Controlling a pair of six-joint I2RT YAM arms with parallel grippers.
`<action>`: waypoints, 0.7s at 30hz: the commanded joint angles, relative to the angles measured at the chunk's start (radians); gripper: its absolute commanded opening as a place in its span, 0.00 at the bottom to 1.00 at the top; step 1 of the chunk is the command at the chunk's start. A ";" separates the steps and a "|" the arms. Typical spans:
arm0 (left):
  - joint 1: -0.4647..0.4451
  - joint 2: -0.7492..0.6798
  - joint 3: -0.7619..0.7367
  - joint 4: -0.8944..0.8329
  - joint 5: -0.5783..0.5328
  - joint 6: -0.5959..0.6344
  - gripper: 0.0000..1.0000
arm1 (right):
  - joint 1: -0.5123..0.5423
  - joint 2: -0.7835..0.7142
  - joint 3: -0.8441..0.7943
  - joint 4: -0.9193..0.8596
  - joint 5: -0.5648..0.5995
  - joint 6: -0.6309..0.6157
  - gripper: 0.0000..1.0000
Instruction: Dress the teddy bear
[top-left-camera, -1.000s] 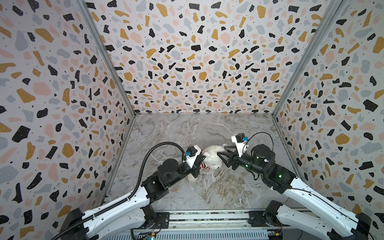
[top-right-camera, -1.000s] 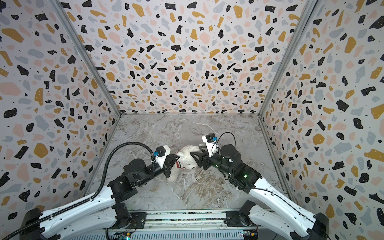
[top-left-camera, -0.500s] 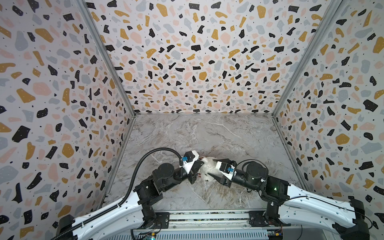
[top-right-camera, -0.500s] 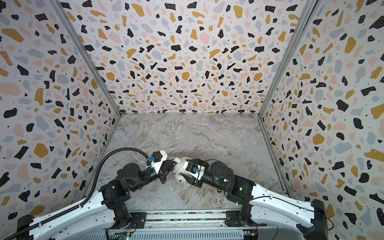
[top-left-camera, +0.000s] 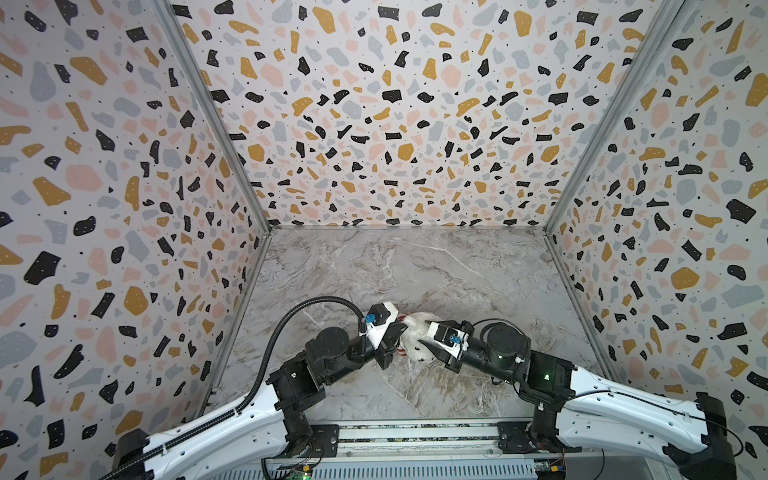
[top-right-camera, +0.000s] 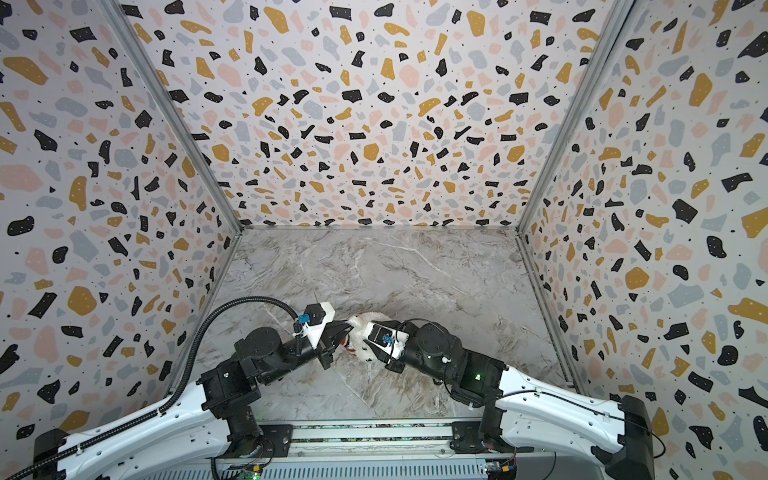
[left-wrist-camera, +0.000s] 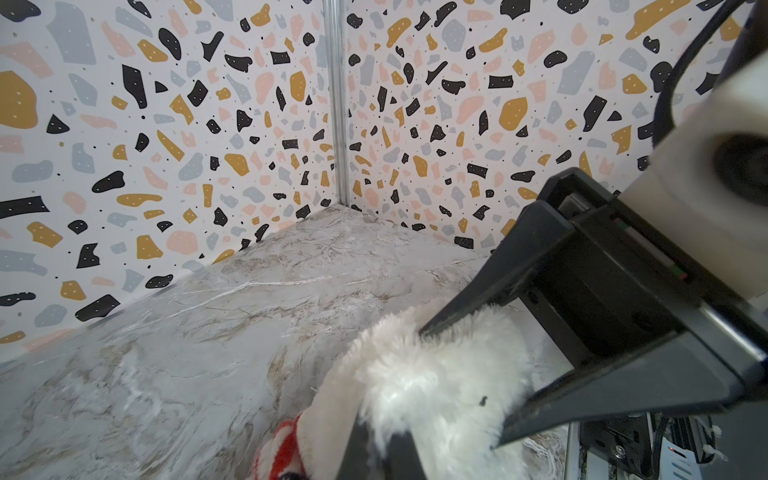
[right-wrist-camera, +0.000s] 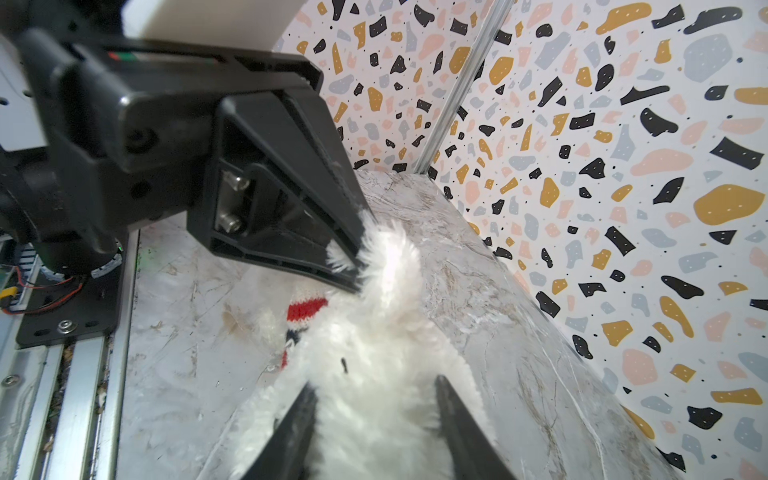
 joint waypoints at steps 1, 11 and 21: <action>-0.006 -0.021 0.014 0.036 -0.030 -0.001 0.00 | 0.001 -0.013 0.037 -0.037 -0.035 0.031 0.43; -0.007 -0.032 0.005 0.053 -0.041 -0.001 0.00 | -0.009 0.041 0.060 -0.081 -0.047 0.076 0.40; -0.006 -0.048 -0.009 0.017 -0.082 -0.092 0.15 | -0.053 0.039 0.055 -0.072 -0.031 0.079 0.00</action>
